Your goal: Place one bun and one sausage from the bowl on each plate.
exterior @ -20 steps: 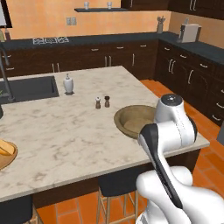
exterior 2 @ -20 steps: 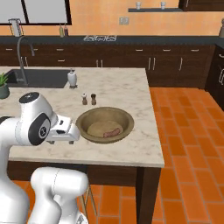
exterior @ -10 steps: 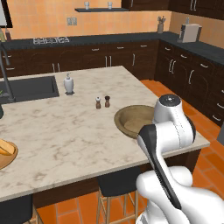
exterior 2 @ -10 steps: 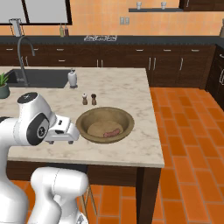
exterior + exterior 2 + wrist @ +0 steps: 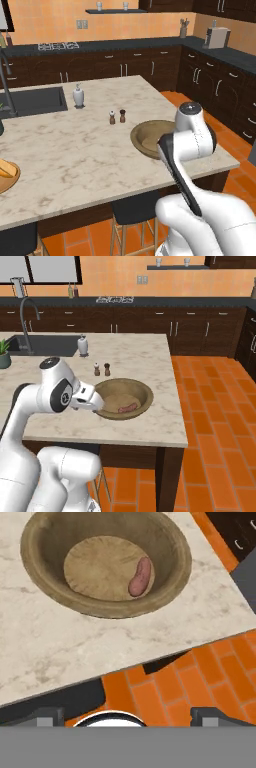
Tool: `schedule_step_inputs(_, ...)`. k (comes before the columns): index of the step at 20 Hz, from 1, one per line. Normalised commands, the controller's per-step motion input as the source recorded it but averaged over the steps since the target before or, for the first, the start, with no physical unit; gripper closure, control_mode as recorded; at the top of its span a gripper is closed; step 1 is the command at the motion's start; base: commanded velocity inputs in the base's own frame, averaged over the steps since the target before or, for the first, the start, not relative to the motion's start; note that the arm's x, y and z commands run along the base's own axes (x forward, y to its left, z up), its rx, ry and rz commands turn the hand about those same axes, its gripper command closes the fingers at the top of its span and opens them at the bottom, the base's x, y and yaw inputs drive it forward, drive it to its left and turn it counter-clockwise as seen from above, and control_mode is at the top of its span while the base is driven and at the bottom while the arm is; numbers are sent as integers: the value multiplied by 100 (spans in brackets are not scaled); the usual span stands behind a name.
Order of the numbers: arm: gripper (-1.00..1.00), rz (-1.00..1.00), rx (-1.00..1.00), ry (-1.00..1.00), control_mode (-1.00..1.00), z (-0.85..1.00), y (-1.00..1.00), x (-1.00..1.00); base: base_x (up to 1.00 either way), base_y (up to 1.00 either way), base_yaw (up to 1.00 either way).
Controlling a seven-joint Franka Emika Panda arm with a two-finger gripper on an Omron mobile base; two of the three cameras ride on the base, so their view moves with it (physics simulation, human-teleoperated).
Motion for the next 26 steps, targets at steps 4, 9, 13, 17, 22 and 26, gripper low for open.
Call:
schedule_step_inputs(4, -100, -24, 7, 4, -100, -6, -61, 100, 0, 0, 0)
schedule_step_inputs(9, -100, -7, 3, 21, -100, -17, -48, 100, 0, 0, 0)
schedule_step_inputs(13, -100, -3, 0, 31, -100, -42, -27, 81, 0, 0, 0)
schedule_step_inputs(17, -100, 0, 0, 13, -100, -52, -2, 36, 0, 0, 0)
schedule_step_inputs(22, -100, 3, 0, 0, -100, -65, 0, 25, 0, 0, 0)
schedule_step_inputs(26, -100, 3, 0, 1, -100, -59, -1, 16, 0, 0, 0)
